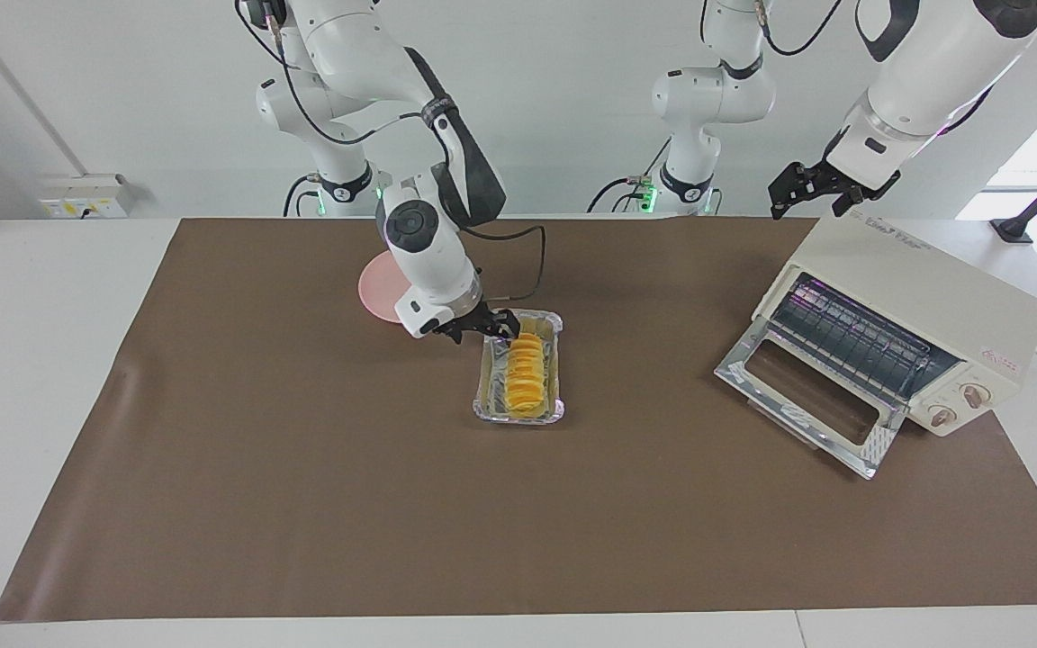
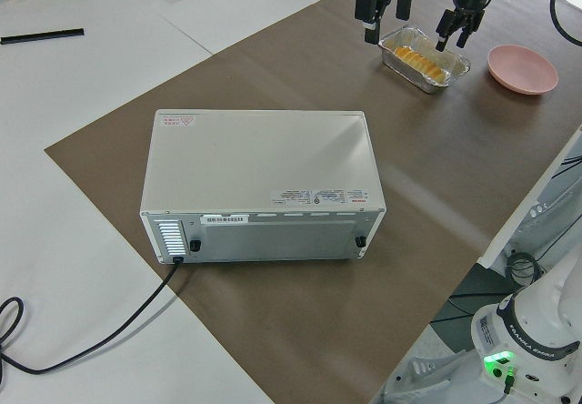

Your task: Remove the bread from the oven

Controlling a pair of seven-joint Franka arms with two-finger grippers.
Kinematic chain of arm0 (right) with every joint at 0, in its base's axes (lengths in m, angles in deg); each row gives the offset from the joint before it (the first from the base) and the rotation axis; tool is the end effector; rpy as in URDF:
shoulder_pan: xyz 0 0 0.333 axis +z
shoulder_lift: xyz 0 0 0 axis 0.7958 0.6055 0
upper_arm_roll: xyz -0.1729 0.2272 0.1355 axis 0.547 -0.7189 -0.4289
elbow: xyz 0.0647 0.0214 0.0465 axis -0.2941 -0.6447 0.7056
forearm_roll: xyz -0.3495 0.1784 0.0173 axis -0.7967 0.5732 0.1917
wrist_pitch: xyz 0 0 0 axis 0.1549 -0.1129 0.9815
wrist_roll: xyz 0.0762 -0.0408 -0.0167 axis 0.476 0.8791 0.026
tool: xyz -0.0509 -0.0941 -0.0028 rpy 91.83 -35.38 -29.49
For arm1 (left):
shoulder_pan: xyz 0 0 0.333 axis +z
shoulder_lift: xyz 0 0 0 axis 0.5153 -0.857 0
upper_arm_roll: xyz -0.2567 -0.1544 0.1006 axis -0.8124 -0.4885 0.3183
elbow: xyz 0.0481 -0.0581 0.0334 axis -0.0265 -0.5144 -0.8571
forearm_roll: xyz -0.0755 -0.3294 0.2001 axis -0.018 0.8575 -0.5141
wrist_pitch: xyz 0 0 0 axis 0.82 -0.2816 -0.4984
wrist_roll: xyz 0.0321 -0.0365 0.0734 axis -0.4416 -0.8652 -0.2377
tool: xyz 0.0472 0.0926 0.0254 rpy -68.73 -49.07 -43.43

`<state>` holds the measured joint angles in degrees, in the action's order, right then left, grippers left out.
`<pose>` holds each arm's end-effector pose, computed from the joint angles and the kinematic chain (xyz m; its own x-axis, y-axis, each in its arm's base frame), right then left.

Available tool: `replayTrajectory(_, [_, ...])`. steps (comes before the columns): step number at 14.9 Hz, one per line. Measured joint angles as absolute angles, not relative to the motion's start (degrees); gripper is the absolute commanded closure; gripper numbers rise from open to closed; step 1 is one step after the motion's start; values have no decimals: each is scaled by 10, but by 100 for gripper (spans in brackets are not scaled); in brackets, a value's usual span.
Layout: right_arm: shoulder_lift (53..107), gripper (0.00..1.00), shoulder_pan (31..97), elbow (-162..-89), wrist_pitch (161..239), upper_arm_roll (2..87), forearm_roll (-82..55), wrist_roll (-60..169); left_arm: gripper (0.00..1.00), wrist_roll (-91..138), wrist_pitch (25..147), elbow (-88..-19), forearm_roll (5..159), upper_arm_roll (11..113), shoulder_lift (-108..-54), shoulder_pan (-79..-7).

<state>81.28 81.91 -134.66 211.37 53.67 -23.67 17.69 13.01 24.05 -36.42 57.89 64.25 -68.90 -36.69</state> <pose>0.5348 0.2829 0.3225 0.9590 -0.2330 -0.1612 -0.2633 -0.9430 -0.2034 0.5099 -0.0576 0.6156 0.9741 -0.0233 -0.2250 -0.0233 -0.9997 0.0026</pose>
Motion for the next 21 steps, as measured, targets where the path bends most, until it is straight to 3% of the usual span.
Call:
replayTrajectory(2, [816,11,818,-1362,2129,538,-215,177,0,130,240,-367,579,639,-689,-367])
replayTrajectory(4, [817,31,818,-1370,2135,538,-190,177,0,129,243,-368,579,637,-689,-367])
replayTrajectory(5, [817,50,818,-1372,2136,539,-180,177,0,129,246,-368,578,637,-689,-367])
replayTrajectory(6, [817,80,818,-1373,2137,539,-176,177,0,129,248,-369,578,637,-689,-367])
replayTrajectory(7, [817,100,818,-1374,2137,539,-174,177,0,128,248,-372,578,637,-689,-366])
replayTrajectory(15, [815,100,811,-1371,2128,541,-173,178,0,128,252,-393,577,641,-688,-364])
replayTrajectory(21, [798,100,681,-1348,2030,547,-173,342,0,128,256,-393,577,642,-681,-364])
